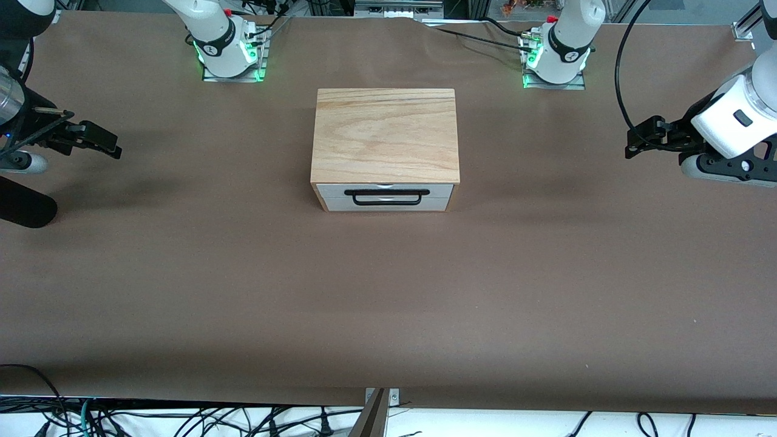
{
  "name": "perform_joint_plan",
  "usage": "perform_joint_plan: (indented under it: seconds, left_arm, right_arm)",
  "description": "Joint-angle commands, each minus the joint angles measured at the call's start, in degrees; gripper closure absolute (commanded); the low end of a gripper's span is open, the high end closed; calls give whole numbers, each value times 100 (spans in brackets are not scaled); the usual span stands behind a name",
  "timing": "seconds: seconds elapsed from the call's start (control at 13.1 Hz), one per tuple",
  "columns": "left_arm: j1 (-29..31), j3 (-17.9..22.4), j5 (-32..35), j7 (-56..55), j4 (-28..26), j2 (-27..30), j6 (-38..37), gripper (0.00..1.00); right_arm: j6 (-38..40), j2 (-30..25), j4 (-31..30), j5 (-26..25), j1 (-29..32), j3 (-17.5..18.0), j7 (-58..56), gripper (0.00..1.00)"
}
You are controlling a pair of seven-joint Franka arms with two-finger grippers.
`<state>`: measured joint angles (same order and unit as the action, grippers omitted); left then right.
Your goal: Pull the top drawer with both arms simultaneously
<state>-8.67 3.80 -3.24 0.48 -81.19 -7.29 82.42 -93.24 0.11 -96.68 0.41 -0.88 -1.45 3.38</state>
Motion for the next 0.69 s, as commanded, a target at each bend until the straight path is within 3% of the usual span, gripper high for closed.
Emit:
perform_joint_plan:
  seconds: [0.0,0.61]
  left_arm:
    - [-55,24,8,-48,86,-36,20,0]
    - [-47,24,8,-57,86,-36,20,0]
  right_arm:
    - [7,-99,-53,47,35,40,4,0]
    - [16,-99,-53,39,-35,40,5,0]
